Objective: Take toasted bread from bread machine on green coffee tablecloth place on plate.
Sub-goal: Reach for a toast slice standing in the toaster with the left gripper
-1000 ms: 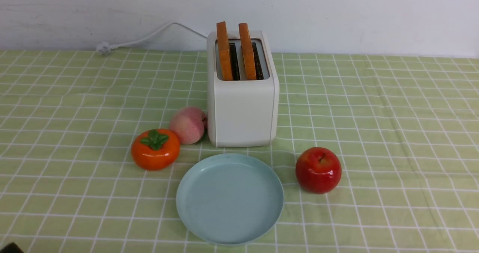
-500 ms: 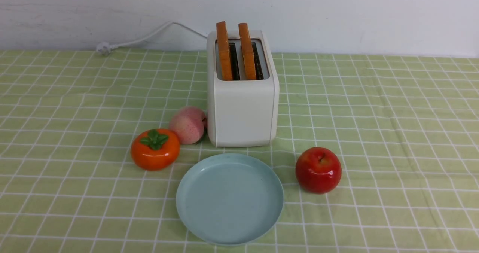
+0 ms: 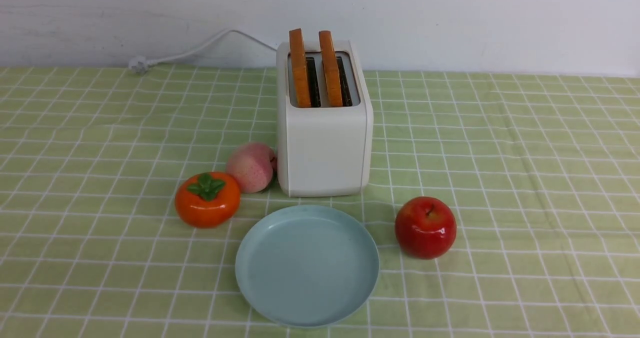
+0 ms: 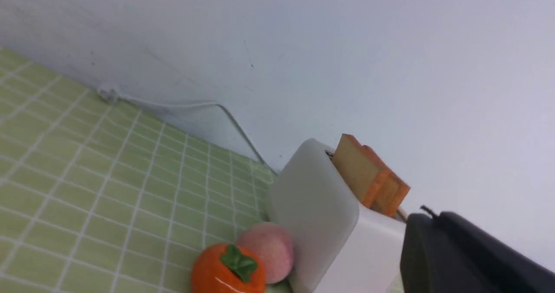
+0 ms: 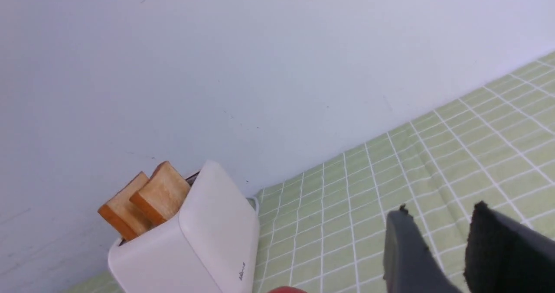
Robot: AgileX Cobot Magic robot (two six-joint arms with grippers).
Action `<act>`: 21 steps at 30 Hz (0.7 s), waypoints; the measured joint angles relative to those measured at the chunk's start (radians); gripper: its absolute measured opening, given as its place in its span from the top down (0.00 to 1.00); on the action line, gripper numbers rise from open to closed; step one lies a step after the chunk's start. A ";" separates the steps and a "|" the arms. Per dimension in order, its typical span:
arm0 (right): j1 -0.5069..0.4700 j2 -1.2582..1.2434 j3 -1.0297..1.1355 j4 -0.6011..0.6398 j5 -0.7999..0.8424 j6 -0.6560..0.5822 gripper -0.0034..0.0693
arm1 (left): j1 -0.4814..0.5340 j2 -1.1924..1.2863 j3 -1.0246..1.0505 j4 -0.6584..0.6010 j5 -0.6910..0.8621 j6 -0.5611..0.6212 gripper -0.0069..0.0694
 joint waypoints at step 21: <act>0.338 0.243 -0.416 -0.116 0.424 -0.391 0.93 | -0.236 0.676 -0.460 0.000 -0.034 0.294 0.93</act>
